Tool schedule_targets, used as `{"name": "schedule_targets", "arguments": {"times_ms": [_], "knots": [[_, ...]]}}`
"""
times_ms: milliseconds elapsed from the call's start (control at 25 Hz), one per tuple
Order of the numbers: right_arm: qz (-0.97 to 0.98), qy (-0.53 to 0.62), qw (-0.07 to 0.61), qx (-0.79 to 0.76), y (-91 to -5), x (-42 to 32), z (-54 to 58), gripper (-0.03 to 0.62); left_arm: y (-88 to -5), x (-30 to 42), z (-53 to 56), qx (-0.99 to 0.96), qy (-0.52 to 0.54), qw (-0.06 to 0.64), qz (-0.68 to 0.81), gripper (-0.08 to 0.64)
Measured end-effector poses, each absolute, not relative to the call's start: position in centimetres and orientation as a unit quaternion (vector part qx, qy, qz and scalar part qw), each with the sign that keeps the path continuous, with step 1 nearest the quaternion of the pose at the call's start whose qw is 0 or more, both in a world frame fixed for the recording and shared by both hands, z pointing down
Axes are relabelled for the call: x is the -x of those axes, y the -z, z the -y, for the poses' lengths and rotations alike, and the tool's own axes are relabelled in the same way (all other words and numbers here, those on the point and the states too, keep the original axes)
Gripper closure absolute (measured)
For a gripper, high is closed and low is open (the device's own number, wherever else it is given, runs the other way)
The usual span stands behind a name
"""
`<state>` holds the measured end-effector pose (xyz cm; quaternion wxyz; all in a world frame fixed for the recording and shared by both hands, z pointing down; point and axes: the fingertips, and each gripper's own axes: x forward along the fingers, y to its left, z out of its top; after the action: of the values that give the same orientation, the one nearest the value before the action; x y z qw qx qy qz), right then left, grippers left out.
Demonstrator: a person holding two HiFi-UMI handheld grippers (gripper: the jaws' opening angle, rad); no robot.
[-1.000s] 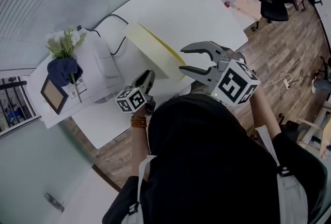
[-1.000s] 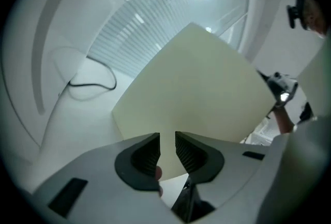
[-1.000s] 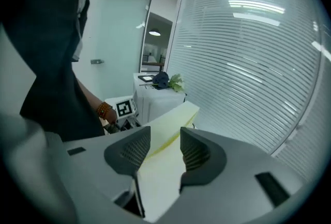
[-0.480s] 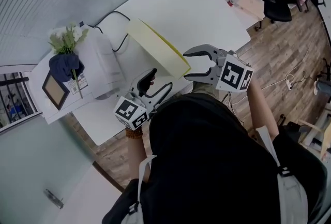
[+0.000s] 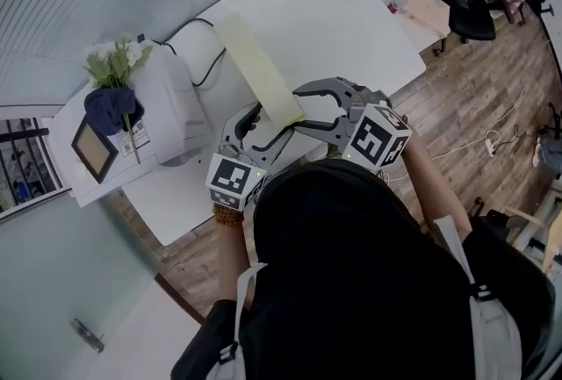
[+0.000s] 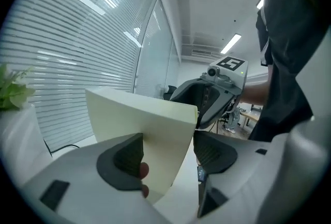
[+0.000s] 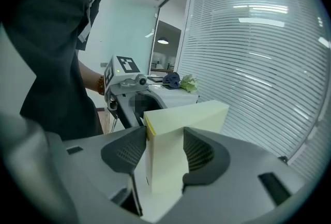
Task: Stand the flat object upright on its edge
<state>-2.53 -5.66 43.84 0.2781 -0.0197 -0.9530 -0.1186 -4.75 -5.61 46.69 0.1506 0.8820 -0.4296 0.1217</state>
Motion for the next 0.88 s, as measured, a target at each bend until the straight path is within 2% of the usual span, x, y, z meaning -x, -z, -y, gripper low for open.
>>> {"name": "schedule_targets", "arguments": {"times_ms": [280, 520, 720, 880], "knots": [[0.966, 0.108, 0.233, 0.008, -42.9, 3.0, 7.8, 0.380, -46.0, 4.7, 8.1, -0.876, -0.141, 0.128, 0.443, 0.276], [0.969, 0.080, 0.232, -0.029, -43.9, 1.2, 9.6, 0.380, -46.5, 3.1, 9.6, -0.878, -0.174, 0.094, 0.436, 0.278], [0.971, 0.086, 0.220, -0.040, -44.0, 0.2, 10.0, 0.376, -46.3, 2.7, 9.6, -0.882, -0.152, 0.097, 0.436, 0.274], [0.971, 0.083, 0.220, -0.040, -44.2, -0.3, 10.2, 0.376, -45.8, 3.1, 9.2, -0.885, -0.123, 0.112, 0.434, 0.306]]}}
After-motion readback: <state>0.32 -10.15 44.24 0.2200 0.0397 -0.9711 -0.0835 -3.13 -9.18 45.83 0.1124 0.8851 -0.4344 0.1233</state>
